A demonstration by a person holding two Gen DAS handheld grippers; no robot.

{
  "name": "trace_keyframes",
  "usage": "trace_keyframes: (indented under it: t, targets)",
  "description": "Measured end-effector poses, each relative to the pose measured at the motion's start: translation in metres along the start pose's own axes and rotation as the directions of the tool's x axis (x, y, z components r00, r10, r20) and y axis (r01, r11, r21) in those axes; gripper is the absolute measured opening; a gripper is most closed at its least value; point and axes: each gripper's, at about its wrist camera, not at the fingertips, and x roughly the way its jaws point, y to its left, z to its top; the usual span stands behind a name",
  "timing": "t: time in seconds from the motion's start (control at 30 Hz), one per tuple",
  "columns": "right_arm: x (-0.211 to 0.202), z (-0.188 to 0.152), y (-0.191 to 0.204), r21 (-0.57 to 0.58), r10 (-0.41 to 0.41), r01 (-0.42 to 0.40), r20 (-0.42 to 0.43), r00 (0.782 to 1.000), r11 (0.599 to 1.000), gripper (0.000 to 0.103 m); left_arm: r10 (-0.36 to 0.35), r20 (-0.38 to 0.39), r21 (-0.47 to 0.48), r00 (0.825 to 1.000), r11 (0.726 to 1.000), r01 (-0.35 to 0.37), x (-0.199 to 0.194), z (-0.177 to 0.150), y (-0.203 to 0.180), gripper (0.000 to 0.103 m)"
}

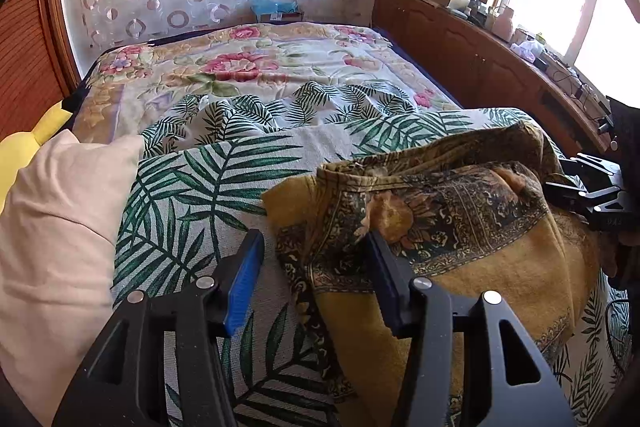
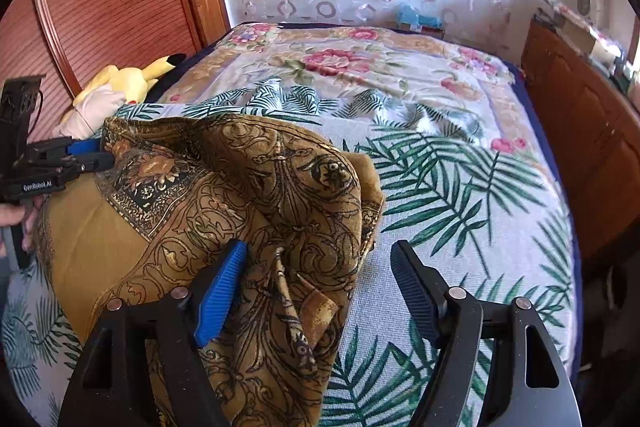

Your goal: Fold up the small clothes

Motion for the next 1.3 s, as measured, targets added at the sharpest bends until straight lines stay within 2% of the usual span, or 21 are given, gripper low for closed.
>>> trace_keyframes:
  t: [0.2,0.23,0.27,0.33,0.4,0.43,0.47,0.5,0.57,0.6,0.67,0.73,0.9,1.0,1.13,1.23,1.3]
  targets:
    - [-0.001,0.001,0.0,0.0,0.043,-0.043,0.005,0.999,0.999,0.078,0.0,0.005,0.002,1.0,1.0,0.0,0.001,0.0,0.001,0.054]
    - [-0.001,0.0,0.002,-0.012,0.046,-0.046,0.002,0.999,0.999,0.076,-0.002,0.003,0.0,1.0,1.0,0.002,0.001,0.0,0.001,0.054]
    - [0.0,0.0,0.005,-0.032,0.057,-0.057,0.0,0.998,0.998,0.073,-0.009,0.002,-0.005,1.0,1.0,0.009,0.001,0.0,0.001,0.054]
    - [-0.002,0.0,0.007,-0.058,0.081,-0.081,-0.007,0.997,0.995,0.058,-0.036,0.0,-0.017,0.999,0.999,0.036,0.001,0.0,0.002,0.054]
    - [-0.002,0.001,0.005,-0.066,0.105,-0.106,-0.017,0.994,0.992,0.049,-0.061,-0.002,-0.019,0.998,0.998,0.061,0.001,0.001,0.002,0.052]
    - [-0.002,0.001,0.004,-0.067,0.126,-0.127,-0.021,0.992,0.99,0.036,-0.07,-0.003,-0.016,0.998,0.997,0.069,0.001,0.001,0.001,0.05]
    - [-0.003,0.001,0.002,-0.063,0.154,-0.155,-0.021,0.988,0.986,0.029,-0.078,-0.004,-0.012,0.997,0.997,0.078,0.001,0.001,0.0,0.045]
    - [-0.004,0.002,0.001,-0.062,0.161,-0.162,-0.013,0.987,0.985,0.021,-0.085,-0.003,-0.011,0.996,0.996,0.085,0.0,0.002,0.0,0.034]
    - [-0.005,0.001,0.002,-0.084,0.141,-0.14,0.005,0.99,0.987,0.018,-0.134,-0.008,-0.028,0.991,0.991,0.133,-0.002,0.002,0.002,0.016]
    - [-0.008,0.001,0.003,-0.09,0.134,-0.132,0.021,0.991,0.987,0.016,-0.159,0.001,-0.043,0.987,0.986,0.159,-0.005,0.002,0.004,0.012]
    - [-0.016,0.0,0.002,-0.09,0.133,-0.127,0.059,0.989,0.988,0.015,-0.197,0.055,-0.046,0.979,0.979,0.2,-0.021,0.003,0.005,0.01]
    - [-0.028,0.001,0.003,-0.099,0.138,-0.128,0.103,0.985,0.987,0.015,-0.247,0.13,-0.049,0.96,0.966,0.255,-0.047,0.004,0.004,0.01]
    - [-0.058,0.018,0.018,-0.163,0.153,-0.12,0.207,0.966,0.979,0.015,-0.222,0.222,-0.032,0.949,0.971,0.235,-0.096,0.001,0.007,0.01]
    - [-0.069,0.033,0.033,-0.222,0.178,-0.125,0.241,0.954,0.967,0.014,-0.171,0.282,-0.035,0.944,0.981,0.188,-0.122,-0.006,0.016,0.01]
    - [-0.068,0.065,0.066,-0.332,0.208,-0.121,0.243,0.947,0.936,0.014,-0.103,0.349,-0.087,0.931,0.986,0.141,-0.154,-0.02,0.039,0.01]
    - [-0.061,0.087,0.096,-0.434,0.244,-0.125,0.23,0.942,0.892,0.014,-0.027,0.377,-0.127,0.926,0.989,0.08,-0.174,-0.036,0.058,0.01]
    - [-0.052,0.106,0.119,-0.485,0.254,-0.126,0.21,0.944,0.866,0.014,0.003,0.386,-0.161,0.922,0.985,0.065,-0.185,-0.046,0.071,0.01]
